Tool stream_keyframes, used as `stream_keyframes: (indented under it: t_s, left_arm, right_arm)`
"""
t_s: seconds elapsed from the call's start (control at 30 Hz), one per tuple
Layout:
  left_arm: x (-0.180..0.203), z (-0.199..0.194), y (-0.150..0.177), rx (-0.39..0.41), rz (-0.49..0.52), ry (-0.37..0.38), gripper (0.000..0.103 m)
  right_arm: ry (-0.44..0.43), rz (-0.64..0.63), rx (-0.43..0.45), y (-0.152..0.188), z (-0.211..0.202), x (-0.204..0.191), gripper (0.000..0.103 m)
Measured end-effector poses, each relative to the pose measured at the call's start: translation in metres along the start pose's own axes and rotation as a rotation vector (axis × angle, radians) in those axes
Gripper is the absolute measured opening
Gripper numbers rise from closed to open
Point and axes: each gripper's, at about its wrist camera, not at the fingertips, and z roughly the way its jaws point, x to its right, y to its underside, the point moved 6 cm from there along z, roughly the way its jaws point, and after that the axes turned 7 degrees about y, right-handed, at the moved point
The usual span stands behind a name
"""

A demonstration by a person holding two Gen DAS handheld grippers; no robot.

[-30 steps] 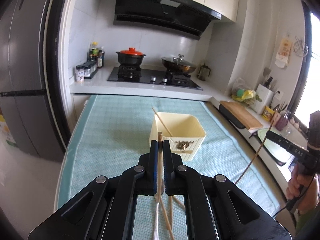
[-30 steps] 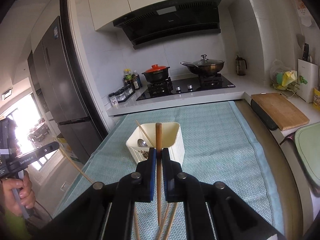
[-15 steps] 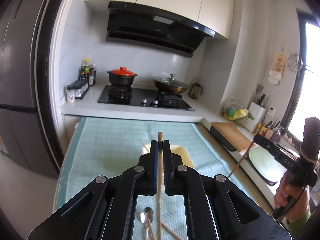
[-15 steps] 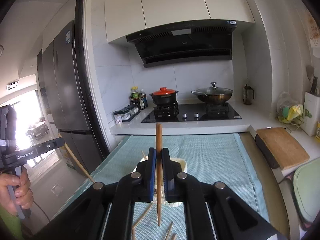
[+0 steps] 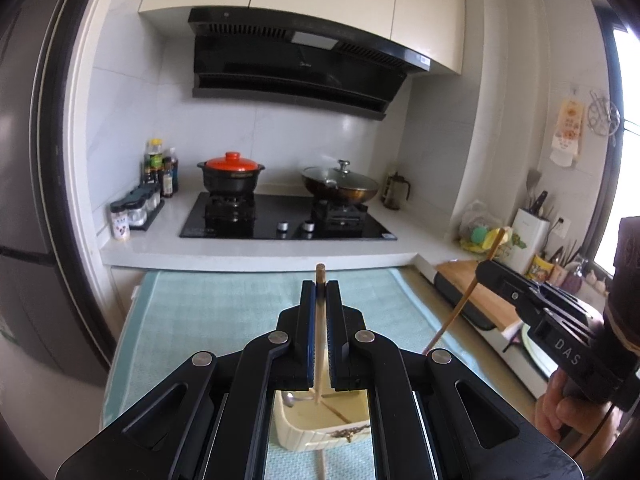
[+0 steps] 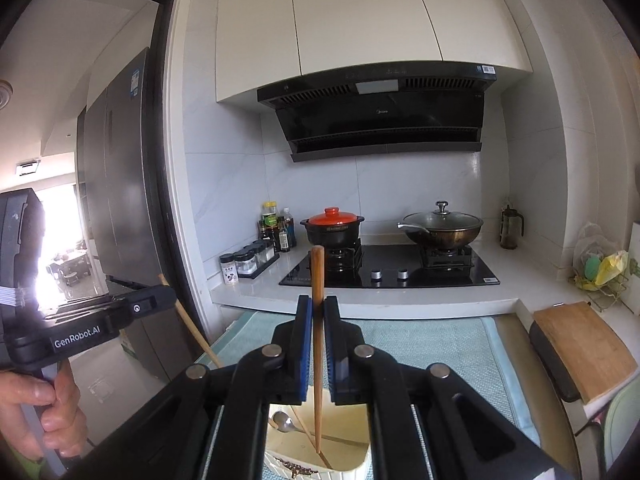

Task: Organize utensils
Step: 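Lift and carry the chopsticks in both tools over the cream box, then open both tools to drop the chopsticks into the cream box, then withdraw both open tools from the box back over the remaining utensils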

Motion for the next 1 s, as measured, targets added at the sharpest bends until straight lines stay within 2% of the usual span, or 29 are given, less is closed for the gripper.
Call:
stream_keyframes:
  t_s: [0.33, 0.43, 0.6, 0.67, 0.7, 0.73, 0.77, 0.8, 0.83, 0.93, 1.0]
  left_arm:
    - [-0.028, 0.077, 0.047, -0.184, -0.101, 0.009, 0.002]
    - [-0.031, 0.091, 0.054, -0.218, -0.108, -0.002, 0.002]
    - [-0.033, 0.104, 0.056, -0.245, -0.108, -0.031, 0.003]
    - [-0.035, 0.104, 0.055, -0.248, -0.124, -0.031, 0.010]
    - [-0.036, 0.101, 0.054, -0.246, -0.125, -0.033, 0.020]
    - [-0.036, 0.096, 0.053, -0.238, -0.119, -0.040, 0.036]
    - [-0.035, 0.089, 0.052, -0.225, -0.108, -0.051, 0.044]
    - [-0.034, 0.080, 0.051, -0.212, -0.092, -0.061, 0.055]
    - [-0.032, 0.069, 0.051, -0.200, -0.074, -0.067, 0.062]
    - [-0.028, 0.034, 0.058, -0.194, -0.038, -0.084, 0.075]
    - [-0.025, 0.007, 0.069, -0.197, -0.023, -0.094, 0.080]
  right_arm:
    - [-0.024, -0.006, -0.267, 0.075, 0.095, 0.007, 0.006]
    - [-0.021, 0.003, -0.315, 0.085, 0.113, 0.009, 0.006]
    - [-0.016, 0.035, -0.341, 0.085, 0.125, 0.013, 0.007]
    - [-0.007, 0.044, -0.344, 0.081, 0.126, 0.014, 0.008]
    - [-0.004, 0.048, -0.340, 0.078, 0.124, 0.015, 0.009]
    - [-0.005, 0.052, -0.334, 0.075, 0.118, 0.016, 0.014]
    - [-0.002, 0.056, -0.325, 0.071, 0.112, 0.017, 0.026]
    - [0.002, 0.057, -0.314, 0.068, 0.102, 0.018, 0.033]
    - [0.002, 0.056, -0.300, 0.065, 0.093, 0.018, 0.041]
    - [0.013, 0.024, -0.283, 0.063, 0.056, 0.017, 0.041]
    - [0.017, 0.014, -0.282, 0.067, 0.029, 0.018, 0.041]
